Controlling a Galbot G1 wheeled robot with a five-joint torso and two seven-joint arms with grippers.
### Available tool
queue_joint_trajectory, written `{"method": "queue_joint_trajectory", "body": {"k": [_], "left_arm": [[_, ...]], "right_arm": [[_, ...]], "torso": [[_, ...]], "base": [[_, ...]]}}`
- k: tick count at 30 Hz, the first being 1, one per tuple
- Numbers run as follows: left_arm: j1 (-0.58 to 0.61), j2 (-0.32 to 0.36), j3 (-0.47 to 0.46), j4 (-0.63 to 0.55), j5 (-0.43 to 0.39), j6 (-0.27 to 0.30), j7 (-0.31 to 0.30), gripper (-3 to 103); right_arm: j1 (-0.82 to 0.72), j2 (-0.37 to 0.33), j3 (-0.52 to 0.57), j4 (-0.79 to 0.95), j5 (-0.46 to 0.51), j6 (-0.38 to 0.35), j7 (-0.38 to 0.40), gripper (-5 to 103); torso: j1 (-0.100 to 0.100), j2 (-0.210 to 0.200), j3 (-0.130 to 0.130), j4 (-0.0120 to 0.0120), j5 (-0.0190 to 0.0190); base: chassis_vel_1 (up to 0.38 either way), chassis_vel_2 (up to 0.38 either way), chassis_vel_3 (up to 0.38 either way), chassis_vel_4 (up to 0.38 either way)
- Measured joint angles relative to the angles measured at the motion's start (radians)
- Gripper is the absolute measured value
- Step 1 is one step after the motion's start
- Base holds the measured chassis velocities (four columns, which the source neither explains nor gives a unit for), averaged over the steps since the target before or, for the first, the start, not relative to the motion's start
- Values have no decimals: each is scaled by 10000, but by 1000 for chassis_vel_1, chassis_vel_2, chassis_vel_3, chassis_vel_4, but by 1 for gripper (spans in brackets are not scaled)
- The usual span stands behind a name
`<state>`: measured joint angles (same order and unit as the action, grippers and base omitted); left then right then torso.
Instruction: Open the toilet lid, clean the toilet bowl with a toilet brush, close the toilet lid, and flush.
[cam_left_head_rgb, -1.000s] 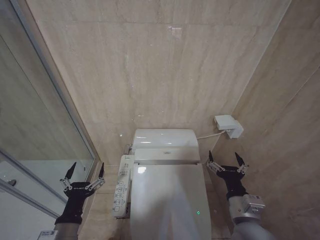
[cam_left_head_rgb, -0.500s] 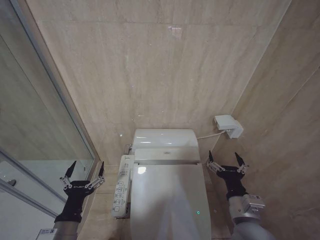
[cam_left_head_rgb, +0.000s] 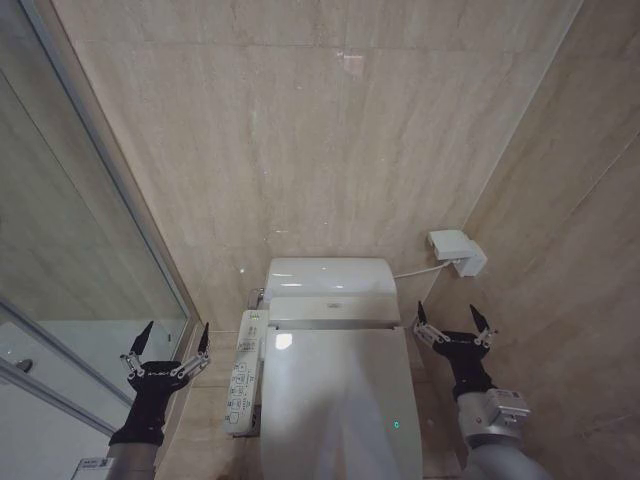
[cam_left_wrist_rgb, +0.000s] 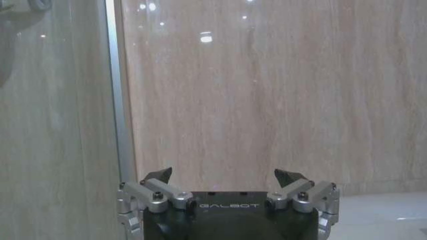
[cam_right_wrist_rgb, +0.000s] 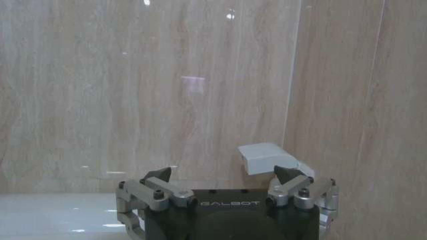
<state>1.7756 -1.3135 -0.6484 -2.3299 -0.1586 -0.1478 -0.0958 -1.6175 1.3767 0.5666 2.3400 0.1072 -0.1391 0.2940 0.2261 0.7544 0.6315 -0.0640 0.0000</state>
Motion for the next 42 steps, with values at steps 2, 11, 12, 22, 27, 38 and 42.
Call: {"method": "queue_joint_trajectory", "body": {"k": [2,11,12,22,27,38,42], "left_arm": [[11,-30,18,-28,7,2,4,100],[58,-79,101,-108,68,9,30,100],[60,-79,101,-110,71,9,30,100],[64,-81,106,-112,79,9,34,100],[64,-82,106,-111,83,10,34,100],[64,-81,105,-112,88,10,35,100],[64,-81,105,-111,88,10,34,100]], "right_arm": [[0,0,0,0,0,0,0,100],[0,0,0,0,0,0,0,100],[0,0,0,0,0,0,0,100],[0,0,0,0,0,0,0,100],[0,0,0,0,0,0,0,100],[0,0,0,0,0,0,0,100],[0,0,0,0,0,0,0,100]], "torso": [[0,0,0,0,0],[0,0,0,0,0],[0,0,0,0,0],[0,0,0,0,0],[0,0,0,0,0],[0,0,0,0,0],[0,0,0,0,0]], "base": [[0,0,0,0],[0,0,0,0],[0,0,0,0],[0,0,0,0],[0,0,0,0],[0,0,0,0],[0,0,0,0]]}}
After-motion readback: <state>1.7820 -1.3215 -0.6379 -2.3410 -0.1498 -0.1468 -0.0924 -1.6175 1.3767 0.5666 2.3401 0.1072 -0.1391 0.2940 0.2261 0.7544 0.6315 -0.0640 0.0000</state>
